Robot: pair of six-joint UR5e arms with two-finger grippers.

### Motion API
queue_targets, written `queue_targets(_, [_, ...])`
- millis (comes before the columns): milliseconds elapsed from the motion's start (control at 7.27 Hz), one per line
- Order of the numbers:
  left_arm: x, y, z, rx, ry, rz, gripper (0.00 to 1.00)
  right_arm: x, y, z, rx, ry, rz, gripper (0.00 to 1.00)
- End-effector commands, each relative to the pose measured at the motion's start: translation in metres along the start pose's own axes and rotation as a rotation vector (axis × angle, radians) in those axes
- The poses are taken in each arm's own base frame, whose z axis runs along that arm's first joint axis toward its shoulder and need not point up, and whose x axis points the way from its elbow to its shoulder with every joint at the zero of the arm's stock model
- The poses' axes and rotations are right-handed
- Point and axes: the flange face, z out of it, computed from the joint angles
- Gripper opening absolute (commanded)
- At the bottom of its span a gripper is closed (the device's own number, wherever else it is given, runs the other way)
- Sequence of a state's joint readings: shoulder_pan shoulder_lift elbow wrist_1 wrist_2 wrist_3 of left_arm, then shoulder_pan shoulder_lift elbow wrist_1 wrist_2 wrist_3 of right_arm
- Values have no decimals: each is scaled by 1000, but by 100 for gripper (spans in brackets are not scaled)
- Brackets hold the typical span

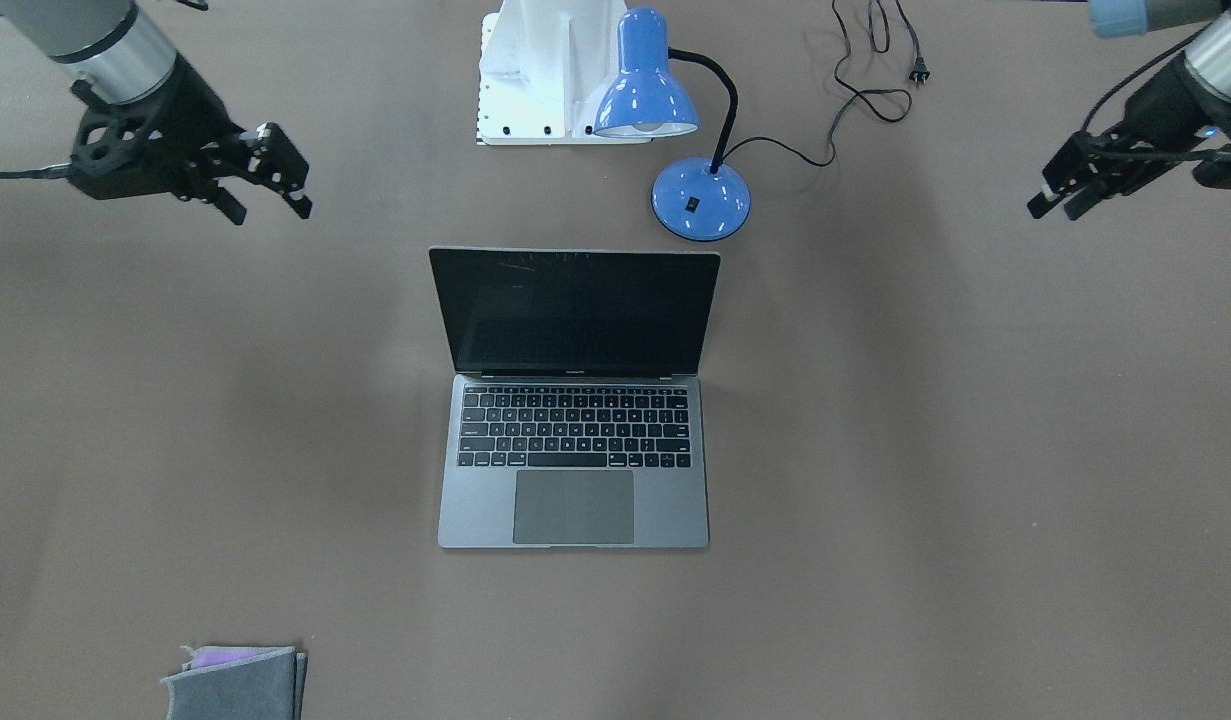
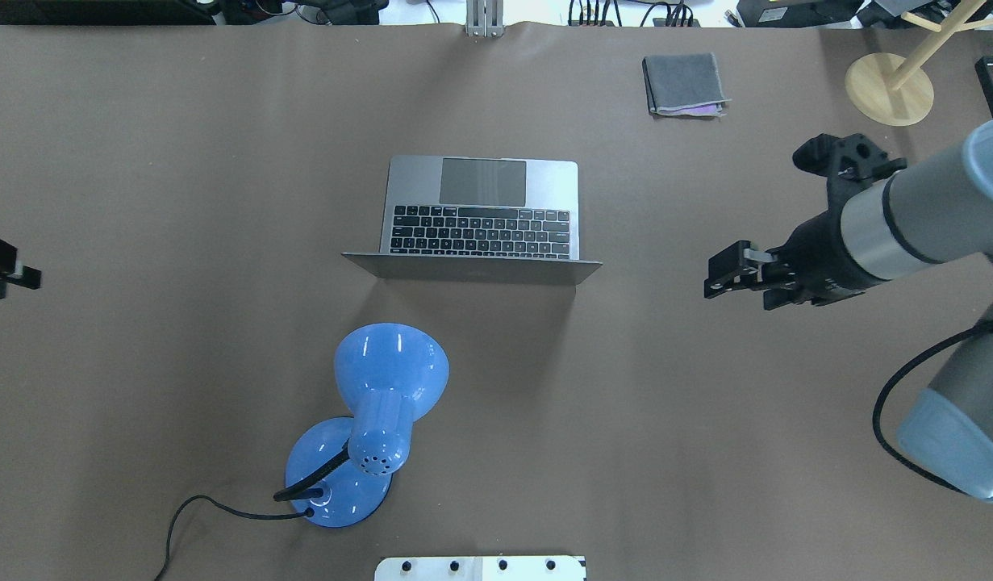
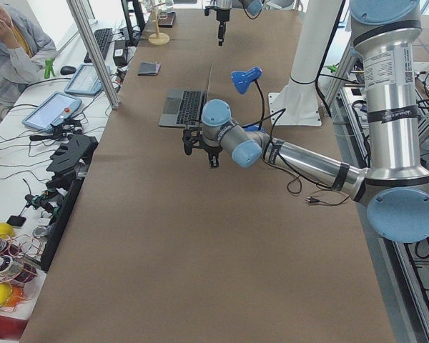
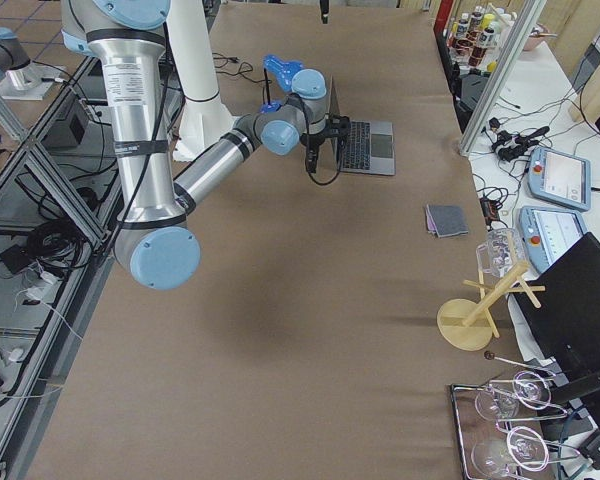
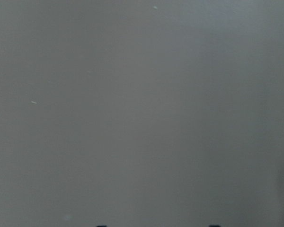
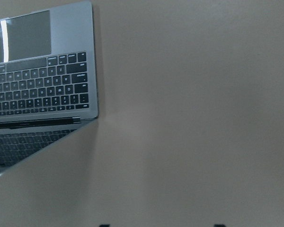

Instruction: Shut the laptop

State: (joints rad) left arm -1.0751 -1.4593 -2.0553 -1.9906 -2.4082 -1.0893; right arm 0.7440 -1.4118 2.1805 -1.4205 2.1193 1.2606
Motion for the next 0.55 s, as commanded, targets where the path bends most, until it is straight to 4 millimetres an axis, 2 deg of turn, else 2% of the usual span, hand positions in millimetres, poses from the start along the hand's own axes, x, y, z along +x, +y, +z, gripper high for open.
queue_targets(0, [93,20,32,-84,67,-92,0,-28,26,4,-25,-34,-1,0])
queue_targets(138, [131,29,40,-111,97,-88,0,-46,37,7,-44,-52,-1,0])
queue_targets(275, [153,38,49,-135,108,-79,0,-62,47,15,-53,-61,-13,0])
queue_targets(412, [182,47,55,-137,120,-45,0,-69,52,18,-57,-67,-26,0])
